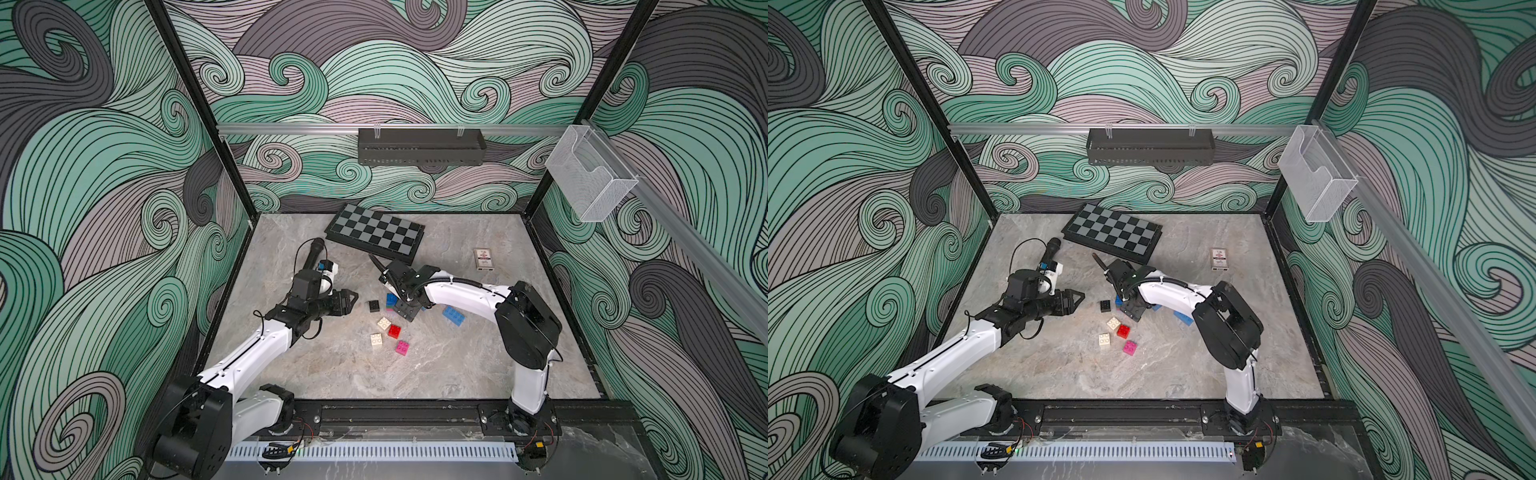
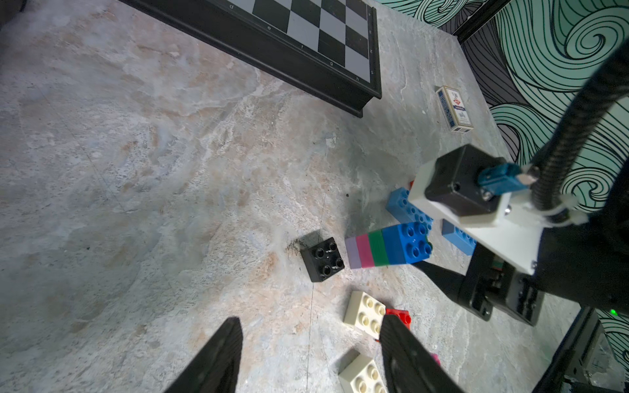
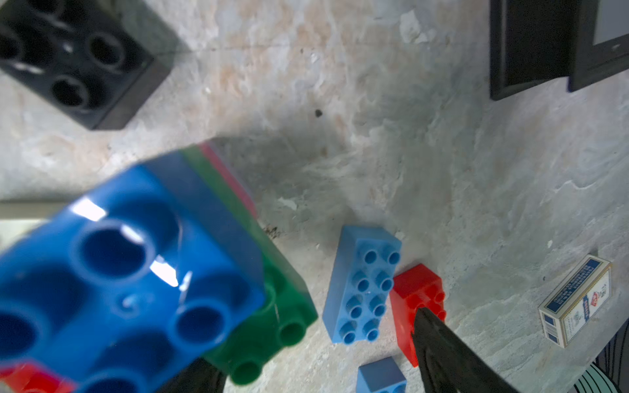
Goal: Assemble the letter p with lego
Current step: Pick up the lego brick from the center of the board.
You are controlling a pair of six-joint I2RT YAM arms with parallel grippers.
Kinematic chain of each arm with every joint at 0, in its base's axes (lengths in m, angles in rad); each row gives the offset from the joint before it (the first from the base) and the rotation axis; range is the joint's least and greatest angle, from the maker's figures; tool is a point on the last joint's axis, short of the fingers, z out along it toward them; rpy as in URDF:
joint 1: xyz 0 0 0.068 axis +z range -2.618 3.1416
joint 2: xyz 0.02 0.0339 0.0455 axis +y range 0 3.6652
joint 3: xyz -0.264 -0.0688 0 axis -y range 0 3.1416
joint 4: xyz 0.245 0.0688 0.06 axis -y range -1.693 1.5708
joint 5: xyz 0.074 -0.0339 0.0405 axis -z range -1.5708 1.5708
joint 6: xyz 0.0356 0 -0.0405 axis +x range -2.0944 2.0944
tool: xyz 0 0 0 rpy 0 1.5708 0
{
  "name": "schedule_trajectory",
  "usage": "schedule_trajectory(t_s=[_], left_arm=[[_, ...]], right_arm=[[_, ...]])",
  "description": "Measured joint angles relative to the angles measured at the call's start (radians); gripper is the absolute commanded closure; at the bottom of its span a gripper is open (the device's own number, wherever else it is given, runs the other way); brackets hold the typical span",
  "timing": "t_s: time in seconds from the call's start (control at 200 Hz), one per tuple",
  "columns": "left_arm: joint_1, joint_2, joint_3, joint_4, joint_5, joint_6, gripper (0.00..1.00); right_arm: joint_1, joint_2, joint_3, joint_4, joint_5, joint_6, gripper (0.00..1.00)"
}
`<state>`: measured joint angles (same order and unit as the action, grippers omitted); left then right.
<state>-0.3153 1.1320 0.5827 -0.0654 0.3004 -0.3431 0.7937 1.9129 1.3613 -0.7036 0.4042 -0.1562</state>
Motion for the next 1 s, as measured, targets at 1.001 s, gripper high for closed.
schedule_trajectory(t_s=[1.001], left_arm=[[0.000, 0.000, -0.005, 0.006, 0.000, -0.001, 0.35]], right_arm=[[0.164, -0.164, -0.158, -0.180, -0.338, 0.006, 0.36]])
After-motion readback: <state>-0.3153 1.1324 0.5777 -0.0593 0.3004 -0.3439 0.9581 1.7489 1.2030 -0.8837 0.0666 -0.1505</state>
